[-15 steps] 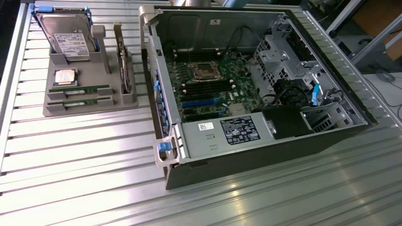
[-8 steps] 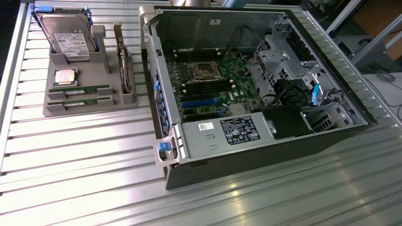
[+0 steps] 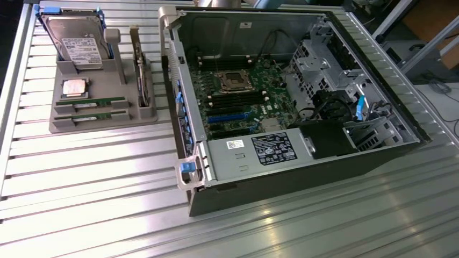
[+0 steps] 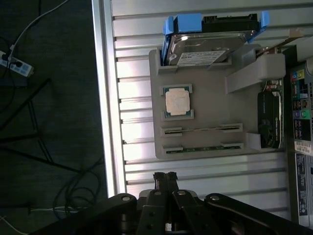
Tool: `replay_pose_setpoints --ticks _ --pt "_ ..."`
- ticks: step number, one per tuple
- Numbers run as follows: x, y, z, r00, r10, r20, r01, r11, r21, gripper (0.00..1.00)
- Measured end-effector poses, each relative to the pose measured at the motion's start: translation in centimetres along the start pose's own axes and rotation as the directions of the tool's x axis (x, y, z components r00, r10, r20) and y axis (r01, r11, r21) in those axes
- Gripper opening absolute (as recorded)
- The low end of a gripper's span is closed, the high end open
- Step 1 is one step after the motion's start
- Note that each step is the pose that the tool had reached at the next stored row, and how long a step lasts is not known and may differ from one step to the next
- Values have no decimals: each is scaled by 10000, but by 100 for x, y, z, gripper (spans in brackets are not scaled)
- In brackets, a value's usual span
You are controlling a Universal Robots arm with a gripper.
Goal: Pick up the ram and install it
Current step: 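Reach for the ram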
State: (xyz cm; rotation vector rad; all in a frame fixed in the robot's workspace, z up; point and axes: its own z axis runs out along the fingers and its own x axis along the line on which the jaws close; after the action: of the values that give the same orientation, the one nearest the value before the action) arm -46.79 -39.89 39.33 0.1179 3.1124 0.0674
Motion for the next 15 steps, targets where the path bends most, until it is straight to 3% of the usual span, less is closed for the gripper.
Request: replay_pose_setpoints --ticks 5,7,11,13,15 --pt "0 0 0 10000 0 0 0 10000 0 11" --pt "-157 11 31 10000 1 0 -1 10000 5 11" --pt "-361 24 79 10000 -1 3 1 10000 40 11" --pt "-609 41 135 10000 -3 5 3 10000 75 11" --pt "-722 49 152 10000 -2 6 2 10000 79 11"
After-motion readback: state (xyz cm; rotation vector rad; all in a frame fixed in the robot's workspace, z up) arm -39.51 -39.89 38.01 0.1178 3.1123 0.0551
